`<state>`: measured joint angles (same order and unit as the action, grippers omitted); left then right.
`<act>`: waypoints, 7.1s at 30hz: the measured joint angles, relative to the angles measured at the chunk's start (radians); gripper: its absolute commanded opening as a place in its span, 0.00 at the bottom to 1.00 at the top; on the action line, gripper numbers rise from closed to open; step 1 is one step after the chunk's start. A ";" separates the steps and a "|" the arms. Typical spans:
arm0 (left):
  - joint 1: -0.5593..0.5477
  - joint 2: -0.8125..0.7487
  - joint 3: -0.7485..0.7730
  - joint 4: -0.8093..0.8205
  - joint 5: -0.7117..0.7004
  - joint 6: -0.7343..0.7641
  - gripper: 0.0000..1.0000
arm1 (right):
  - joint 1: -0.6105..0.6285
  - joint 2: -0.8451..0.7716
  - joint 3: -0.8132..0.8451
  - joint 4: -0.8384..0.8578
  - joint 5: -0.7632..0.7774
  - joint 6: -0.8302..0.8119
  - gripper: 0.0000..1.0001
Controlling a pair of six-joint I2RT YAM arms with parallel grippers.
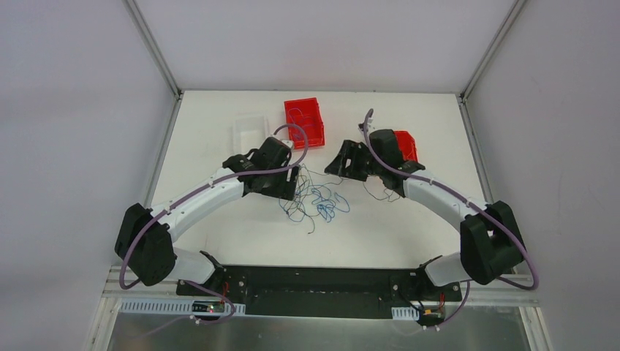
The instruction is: Untangle the cables
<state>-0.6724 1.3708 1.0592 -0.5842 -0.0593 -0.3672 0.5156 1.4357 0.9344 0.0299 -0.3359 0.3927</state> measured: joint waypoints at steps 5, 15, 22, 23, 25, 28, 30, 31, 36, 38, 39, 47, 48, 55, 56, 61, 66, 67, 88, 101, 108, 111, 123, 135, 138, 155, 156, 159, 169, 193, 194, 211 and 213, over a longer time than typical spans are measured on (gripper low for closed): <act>0.000 -0.002 -0.040 0.024 -0.002 -0.031 0.72 | 0.060 -0.003 -0.055 -0.021 -0.011 -0.021 0.89; 0.028 -0.150 -0.105 0.042 -0.058 -0.066 0.73 | 0.218 0.175 0.042 -0.014 0.038 -0.036 0.68; 0.066 -0.236 -0.140 0.045 -0.077 -0.070 0.74 | 0.257 0.277 0.095 -0.021 0.119 -0.049 0.00; 0.067 -0.237 -0.140 0.045 -0.078 -0.070 0.74 | 0.259 0.278 0.095 -0.029 0.124 -0.042 0.00; 0.071 -0.237 -0.140 0.045 -0.078 -0.070 0.74 | 0.259 0.269 0.098 -0.043 0.131 -0.039 0.00; 0.072 -0.237 -0.140 0.045 -0.078 -0.070 0.74 | 0.259 0.220 0.114 -0.090 0.134 -0.037 0.00; 0.072 -0.233 -0.140 0.045 -0.077 -0.070 0.74 | 0.259 0.157 0.149 -0.145 0.130 -0.035 0.00; 0.072 -0.231 -0.140 0.046 -0.076 -0.070 0.75 | 0.259 0.127 0.168 -0.162 0.129 -0.035 0.00; 0.072 -0.174 -0.140 0.049 -0.061 -0.070 0.73 | 0.247 -0.043 0.305 -0.243 0.119 -0.034 0.00; 0.072 -0.140 -0.140 0.050 -0.053 -0.071 0.72 | 0.232 -0.105 0.345 -0.264 0.119 -0.034 0.00; 0.072 -0.125 -0.140 0.050 -0.050 -0.072 0.73 | 0.224 -0.127 0.358 -0.275 0.119 -0.033 0.00; 0.072 -0.105 -0.140 0.088 -0.019 -0.101 0.71 | 0.167 -0.206 0.388 -0.355 0.119 -0.020 0.00; 0.079 -0.111 -0.140 0.098 -0.004 -0.107 0.71 | 0.161 -0.207 0.377 -0.356 0.119 -0.014 0.00; 0.228 -0.154 -0.211 0.252 0.258 -0.239 0.70 | 0.133 -0.210 0.246 -0.354 0.119 0.037 0.00; 0.248 -0.153 -0.222 0.276 0.298 -0.277 0.70 | 0.130 -0.210 0.232 -0.354 0.119 0.042 0.00; 0.275 -0.117 -0.246 0.365 0.457 -0.499 0.72 | 0.117 -0.210 0.209 -0.341 0.119 0.060 0.00; 0.248 -0.103 -0.385 0.538 0.522 -0.861 0.70 | 0.111 -0.211 0.195 -0.301 0.119 0.074 0.00; 0.230 -0.103 -0.418 0.556 0.520 -0.924 0.69 | 0.110 -0.211 0.189 -0.295 0.119 0.076 0.00; 0.100 0.003 -0.480 0.669 0.380 -1.217 0.00 | 0.099 -0.211 0.167 -0.242 0.102 0.115 0.00; 0.311 -0.225 -0.481 0.540 0.354 -1.070 0.00 | -0.099 -0.278 0.108 -0.376 0.285 0.089 0.00; 0.729 -0.332 -0.383 0.266 0.399 -0.822 0.00 | -0.394 -0.396 -0.033 -0.492 0.419 0.104 0.00; 0.803 -0.337 -0.300 0.158 0.382 -0.737 0.00 | -0.459 -0.417 -0.051 -0.533 0.450 0.111 0.00; 0.818 -0.361 -0.135 0.027 0.374 -0.534 0.00 | -0.477 -0.472 -0.106 -0.479 0.201 0.048 0.63; 0.802 -0.333 -0.068 0.073 0.640 -0.344 0.00 | 0.023 -0.159 0.071 -0.409 0.161 -0.097 0.76; 0.802 -0.333 -0.067 0.074 0.663 -0.323 0.00 | 0.086 -0.046 0.138 -0.383 0.162 -0.143 0.81; 0.802 -0.333 -0.063 0.068 0.711 -0.254 0.00 | 0.278 0.577 0.657 -0.463 0.186 -0.479 0.94; 0.802 -0.333 -0.062 0.066 0.712 -0.248 0.00 | 0.280 0.593 0.668 -0.471 0.199 -0.492 0.94; 0.802 -0.333 -0.059 0.060 0.713 -0.231 0.00 | 0.279 0.629 0.683 -0.481 0.253 -0.511 0.92; 0.802 -0.333 -0.034 0.028 0.711 -0.193 0.00 | 0.275 0.664 0.670 -0.462 0.400 -0.533 0.06; 0.803 -0.424 0.087 -0.148 0.040 -0.141 0.00 | -0.001 0.119 0.072 -0.379 0.345 -0.217 0.00; 0.803 -0.423 0.087 -0.151 0.026 -0.142 0.00 | -0.036 0.091 0.045 -0.385 0.343 -0.197 0.00; 0.803 -0.415 0.087 -0.178 0.056 -0.174 0.00 | -0.311 -0.258 -0.130 -0.416 0.370 -0.026 0.25; 0.803 -0.413 0.088 -0.175 0.111 -0.162 0.00 | -0.311 -0.258 -0.132 -0.412 0.338 -0.022 0.60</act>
<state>0.1307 0.9577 1.1473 -0.7589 0.0513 -0.5293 0.2047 1.1778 0.8028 -0.3817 0.0021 0.3710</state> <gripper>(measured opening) 0.011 0.196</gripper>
